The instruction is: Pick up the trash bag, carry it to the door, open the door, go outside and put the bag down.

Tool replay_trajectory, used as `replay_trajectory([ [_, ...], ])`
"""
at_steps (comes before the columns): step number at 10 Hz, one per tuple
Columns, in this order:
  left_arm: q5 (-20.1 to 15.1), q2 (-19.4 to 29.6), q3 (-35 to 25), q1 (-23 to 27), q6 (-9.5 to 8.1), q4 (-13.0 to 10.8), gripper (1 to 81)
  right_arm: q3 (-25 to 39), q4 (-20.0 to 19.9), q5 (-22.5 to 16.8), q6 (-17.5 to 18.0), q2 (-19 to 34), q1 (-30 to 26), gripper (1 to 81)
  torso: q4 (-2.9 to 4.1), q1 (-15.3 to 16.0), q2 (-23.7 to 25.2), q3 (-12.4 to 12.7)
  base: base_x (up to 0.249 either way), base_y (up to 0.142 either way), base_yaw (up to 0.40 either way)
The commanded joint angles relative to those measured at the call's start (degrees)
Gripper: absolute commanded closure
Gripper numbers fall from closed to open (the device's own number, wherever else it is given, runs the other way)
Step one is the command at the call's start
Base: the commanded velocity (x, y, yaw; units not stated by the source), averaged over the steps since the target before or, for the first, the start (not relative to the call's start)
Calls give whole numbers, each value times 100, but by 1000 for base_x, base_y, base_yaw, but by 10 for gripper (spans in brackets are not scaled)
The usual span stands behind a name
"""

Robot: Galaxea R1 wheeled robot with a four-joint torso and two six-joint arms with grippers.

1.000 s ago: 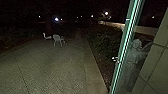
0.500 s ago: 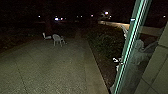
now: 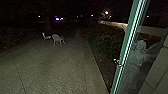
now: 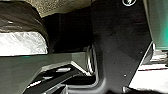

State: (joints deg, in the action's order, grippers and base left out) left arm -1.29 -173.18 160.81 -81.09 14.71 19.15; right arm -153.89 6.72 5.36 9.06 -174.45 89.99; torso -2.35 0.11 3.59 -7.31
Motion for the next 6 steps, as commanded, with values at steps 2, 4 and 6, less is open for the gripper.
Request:
replay_trajectory([
  [2,-328,20,21,300,14,18,811,27,5,-308,-9,-40,-205,10,0,0,0,0,69,0,0],
  [4,-328,20,21,308,14,18,811,27,5,-308,-9,-40,-205,10,0,-2,0,0,68,0,0],
  [6,-328,20,21,308,14,18,811,27,5,-308,-9,-40,-205,10,0,2,-2,0,67,33,0],
])
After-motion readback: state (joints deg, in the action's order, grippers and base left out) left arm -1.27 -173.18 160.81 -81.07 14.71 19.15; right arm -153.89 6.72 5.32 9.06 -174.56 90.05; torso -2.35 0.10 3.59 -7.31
